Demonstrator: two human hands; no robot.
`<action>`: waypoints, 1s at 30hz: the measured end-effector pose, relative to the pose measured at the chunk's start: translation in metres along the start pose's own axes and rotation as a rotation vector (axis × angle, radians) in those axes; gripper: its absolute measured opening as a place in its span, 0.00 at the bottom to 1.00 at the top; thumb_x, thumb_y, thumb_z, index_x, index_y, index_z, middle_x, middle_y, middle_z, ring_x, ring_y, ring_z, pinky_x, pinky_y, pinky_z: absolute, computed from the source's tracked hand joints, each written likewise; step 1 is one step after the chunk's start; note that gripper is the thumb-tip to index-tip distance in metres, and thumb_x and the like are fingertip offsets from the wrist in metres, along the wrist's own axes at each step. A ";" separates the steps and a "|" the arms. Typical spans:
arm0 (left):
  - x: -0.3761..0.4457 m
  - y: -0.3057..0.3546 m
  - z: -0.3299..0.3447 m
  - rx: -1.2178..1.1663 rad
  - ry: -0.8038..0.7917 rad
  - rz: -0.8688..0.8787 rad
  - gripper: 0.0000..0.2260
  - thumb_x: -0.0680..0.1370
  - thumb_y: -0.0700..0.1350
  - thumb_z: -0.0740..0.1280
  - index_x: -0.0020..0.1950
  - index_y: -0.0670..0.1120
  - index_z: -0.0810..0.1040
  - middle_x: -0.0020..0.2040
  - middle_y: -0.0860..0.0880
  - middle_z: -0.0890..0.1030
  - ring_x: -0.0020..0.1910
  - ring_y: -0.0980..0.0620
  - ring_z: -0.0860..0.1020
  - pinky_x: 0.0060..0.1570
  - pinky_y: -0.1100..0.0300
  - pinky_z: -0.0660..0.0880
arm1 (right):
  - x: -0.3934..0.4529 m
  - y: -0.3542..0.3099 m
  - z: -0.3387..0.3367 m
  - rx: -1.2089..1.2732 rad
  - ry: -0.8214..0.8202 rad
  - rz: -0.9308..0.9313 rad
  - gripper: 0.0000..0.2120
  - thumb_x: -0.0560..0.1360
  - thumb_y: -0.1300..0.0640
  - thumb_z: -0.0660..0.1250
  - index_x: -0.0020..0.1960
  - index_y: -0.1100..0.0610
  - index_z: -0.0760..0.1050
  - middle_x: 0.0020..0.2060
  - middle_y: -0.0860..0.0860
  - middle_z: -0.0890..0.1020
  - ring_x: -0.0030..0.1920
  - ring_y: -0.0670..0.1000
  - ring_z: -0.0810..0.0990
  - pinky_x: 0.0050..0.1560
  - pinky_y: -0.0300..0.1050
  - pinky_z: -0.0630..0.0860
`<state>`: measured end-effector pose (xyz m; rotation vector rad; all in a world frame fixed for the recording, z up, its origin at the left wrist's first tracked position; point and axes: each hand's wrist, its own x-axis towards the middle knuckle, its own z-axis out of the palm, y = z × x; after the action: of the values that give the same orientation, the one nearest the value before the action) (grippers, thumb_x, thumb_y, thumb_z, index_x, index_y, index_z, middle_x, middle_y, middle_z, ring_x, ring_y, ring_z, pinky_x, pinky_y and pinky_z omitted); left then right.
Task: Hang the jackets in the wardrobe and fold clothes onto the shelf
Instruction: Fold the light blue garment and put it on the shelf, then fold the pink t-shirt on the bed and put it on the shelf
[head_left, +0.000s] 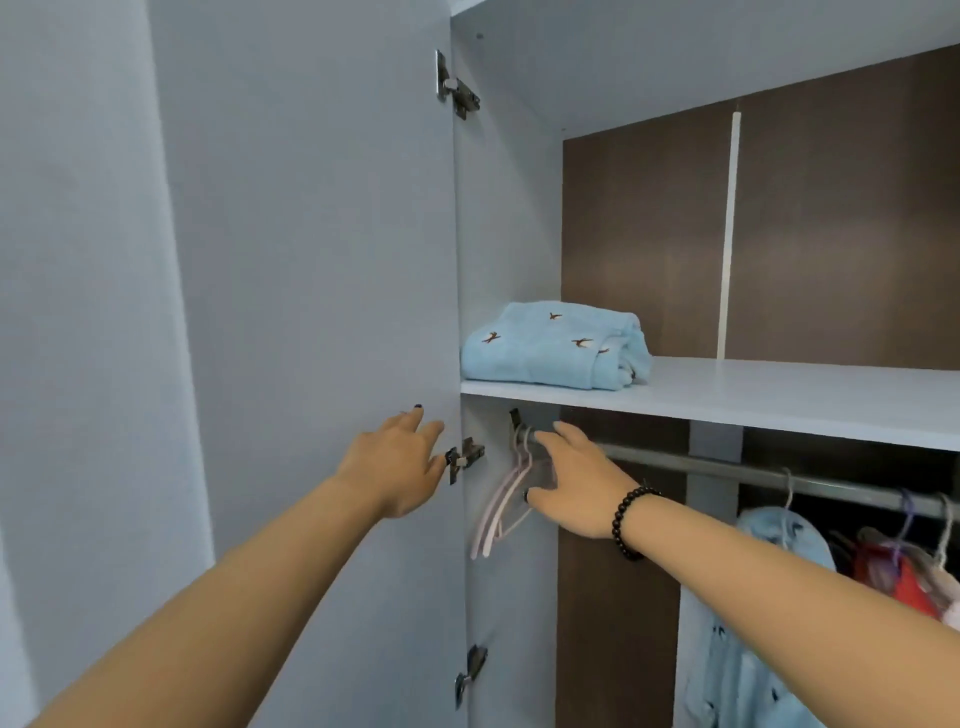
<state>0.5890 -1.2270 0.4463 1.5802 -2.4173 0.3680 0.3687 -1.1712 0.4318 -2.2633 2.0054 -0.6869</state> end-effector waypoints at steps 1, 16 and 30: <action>-0.022 -0.002 0.001 -0.008 -0.022 -0.024 0.25 0.84 0.56 0.50 0.80 0.50 0.53 0.81 0.47 0.51 0.79 0.47 0.52 0.72 0.47 0.60 | -0.013 -0.006 0.007 0.022 -0.032 -0.012 0.37 0.75 0.47 0.64 0.78 0.54 0.51 0.77 0.51 0.46 0.77 0.53 0.50 0.72 0.45 0.57; -0.281 -0.098 0.023 -0.026 -0.120 -0.284 0.29 0.83 0.59 0.51 0.79 0.47 0.51 0.80 0.47 0.53 0.79 0.50 0.49 0.74 0.52 0.56 | -0.117 -0.155 0.111 0.136 -0.346 -0.303 0.33 0.76 0.48 0.63 0.76 0.51 0.53 0.77 0.46 0.42 0.76 0.50 0.51 0.72 0.45 0.61; -0.476 -0.318 0.094 -0.192 -0.290 -0.669 0.27 0.83 0.52 0.56 0.80 0.48 0.50 0.80 0.49 0.53 0.79 0.52 0.48 0.74 0.54 0.55 | -0.133 -0.392 0.299 0.249 -0.608 -0.550 0.20 0.79 0.55 0.59 0.70 0.50 0.62 0.75 0.42 0.51 0.50 0.44 0.64 0.53 0.34 0.63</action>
<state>1.0628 -0.9718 0.2299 2.3242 -1.8490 -0.2225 0.8310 -1.0575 0.2464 -2.4628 0.9889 -0.1913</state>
